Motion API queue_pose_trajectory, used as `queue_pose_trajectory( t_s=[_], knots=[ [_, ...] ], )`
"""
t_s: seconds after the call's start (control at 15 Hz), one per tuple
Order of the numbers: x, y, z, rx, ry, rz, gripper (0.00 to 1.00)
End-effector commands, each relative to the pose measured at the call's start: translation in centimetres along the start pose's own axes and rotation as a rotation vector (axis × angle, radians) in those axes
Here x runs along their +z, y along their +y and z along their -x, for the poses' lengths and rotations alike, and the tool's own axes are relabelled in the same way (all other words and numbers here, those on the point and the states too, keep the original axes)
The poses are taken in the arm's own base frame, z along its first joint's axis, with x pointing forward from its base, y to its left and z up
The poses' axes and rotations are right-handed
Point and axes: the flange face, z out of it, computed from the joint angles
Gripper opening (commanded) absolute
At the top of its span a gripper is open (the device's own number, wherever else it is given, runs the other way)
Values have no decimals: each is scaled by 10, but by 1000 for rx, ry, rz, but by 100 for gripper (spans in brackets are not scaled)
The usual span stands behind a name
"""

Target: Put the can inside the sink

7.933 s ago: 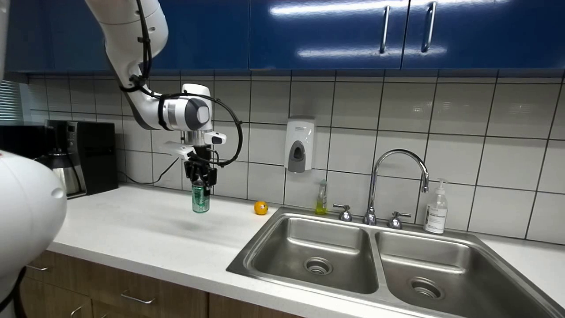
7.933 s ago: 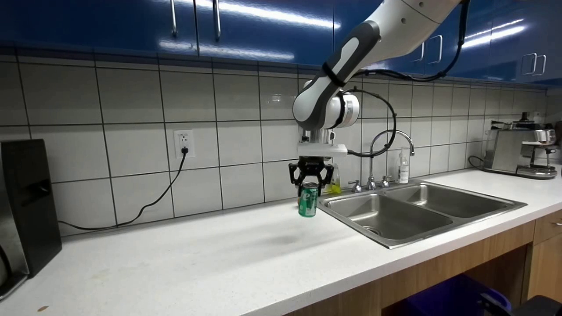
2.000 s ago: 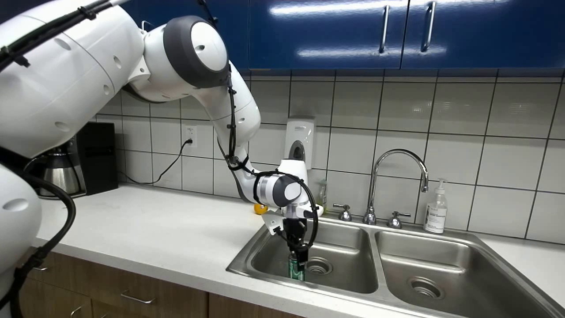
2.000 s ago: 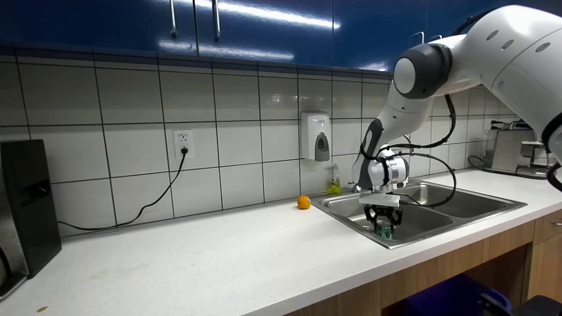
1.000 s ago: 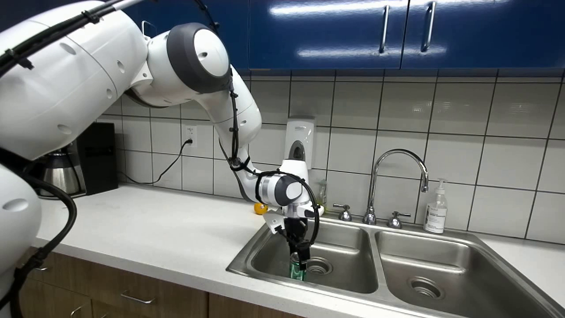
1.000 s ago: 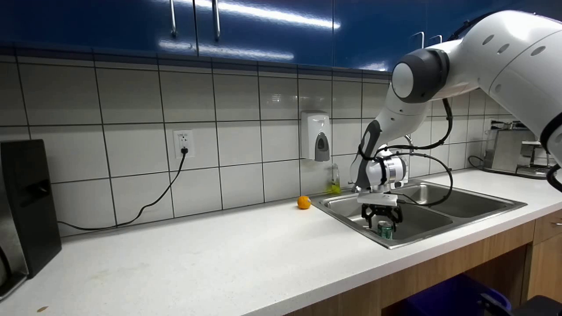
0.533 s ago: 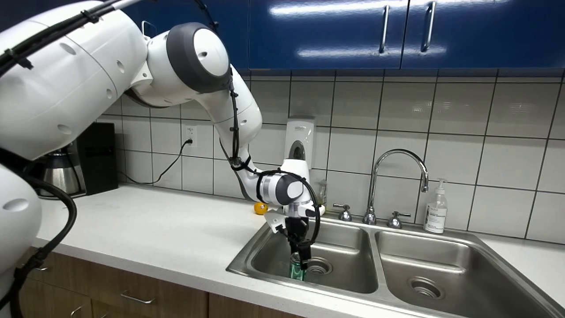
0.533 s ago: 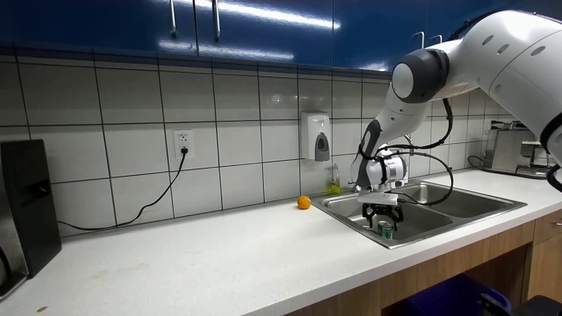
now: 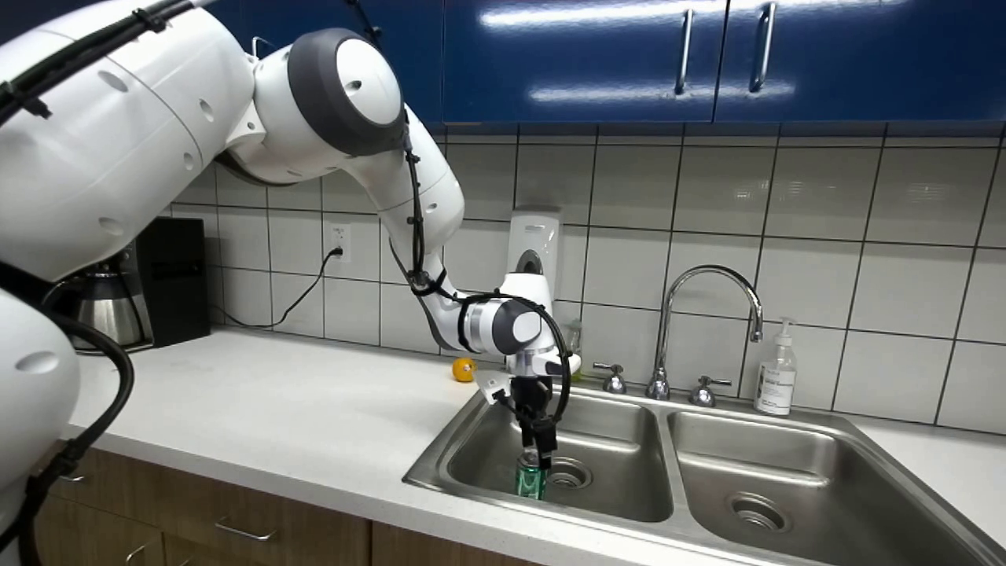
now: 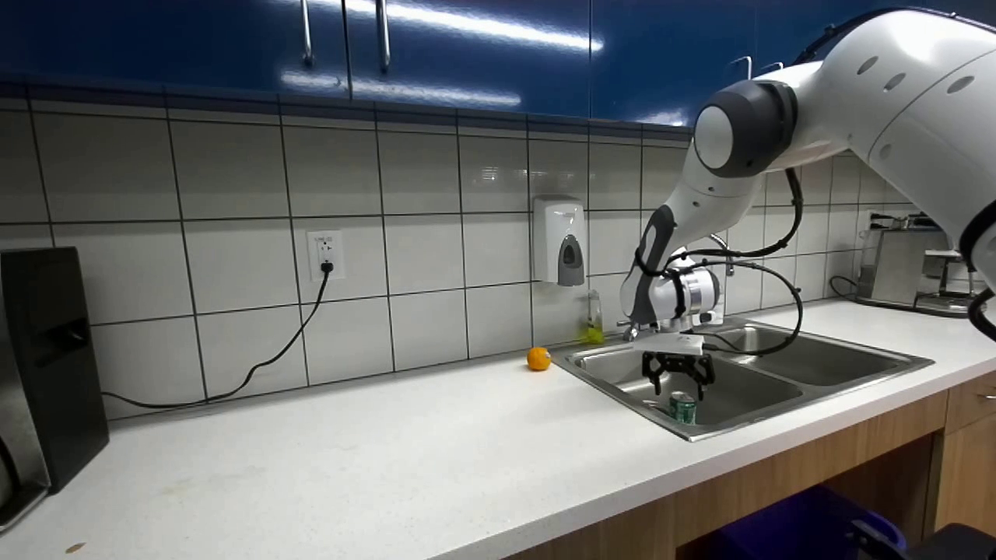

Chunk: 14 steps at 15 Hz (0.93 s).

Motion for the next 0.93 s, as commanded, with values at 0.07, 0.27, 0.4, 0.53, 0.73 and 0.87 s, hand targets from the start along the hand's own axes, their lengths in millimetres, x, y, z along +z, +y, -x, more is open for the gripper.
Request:
queue_pose_trajectory(
  t_s=[0.07,0.27,0.4,0.53,0.73,0.87],
  knots=[
    [-36,4,4,31,5,17,100],
    [-54,5,9,23,21,27,100],
    [-65,0,20,-51,9,14,100],
    [-79,-8,35,-151,-13,-37,100],
    [-96,-22,61,-302,-41,-93,100],
    [-107,-29,78,-399,-63,-121,100]
  ],
)
